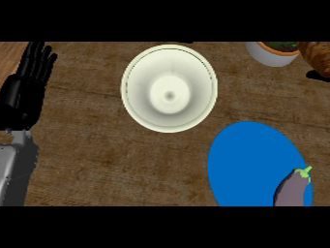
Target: Pick the croissant from the plate and place it in the bowl
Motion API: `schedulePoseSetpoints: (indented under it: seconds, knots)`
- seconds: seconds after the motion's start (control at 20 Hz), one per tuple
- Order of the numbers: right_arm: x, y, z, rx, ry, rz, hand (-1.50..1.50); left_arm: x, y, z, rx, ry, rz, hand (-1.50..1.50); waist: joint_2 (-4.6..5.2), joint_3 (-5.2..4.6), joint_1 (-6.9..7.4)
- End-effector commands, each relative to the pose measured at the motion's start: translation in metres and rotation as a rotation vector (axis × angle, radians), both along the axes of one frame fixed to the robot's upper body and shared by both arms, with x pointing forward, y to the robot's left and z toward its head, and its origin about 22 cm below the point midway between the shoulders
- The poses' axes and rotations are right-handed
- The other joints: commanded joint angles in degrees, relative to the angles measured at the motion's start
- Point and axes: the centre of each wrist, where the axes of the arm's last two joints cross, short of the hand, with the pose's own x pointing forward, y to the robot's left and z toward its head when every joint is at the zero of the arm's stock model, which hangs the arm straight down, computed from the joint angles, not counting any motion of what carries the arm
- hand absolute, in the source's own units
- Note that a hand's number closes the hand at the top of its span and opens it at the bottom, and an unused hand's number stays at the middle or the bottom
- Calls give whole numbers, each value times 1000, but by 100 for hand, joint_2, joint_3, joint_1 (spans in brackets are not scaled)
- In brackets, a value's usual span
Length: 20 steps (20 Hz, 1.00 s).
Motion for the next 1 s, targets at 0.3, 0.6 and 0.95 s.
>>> schedulePoseSetpoints:
  seconds: [0.3,0.6,0.95]
  knots:
    - [34,42,41,200,180,294,150,4,4,4,7,19,13,0,-96,-27,-78]
    - [48,92,45,162,268,381,150,4,20,2,5,30,70,0,-159,-31,-352]
    - [55,162,51,23,322,431,150,-8,31,-9,6,39,76,0,-193,-37,-405]
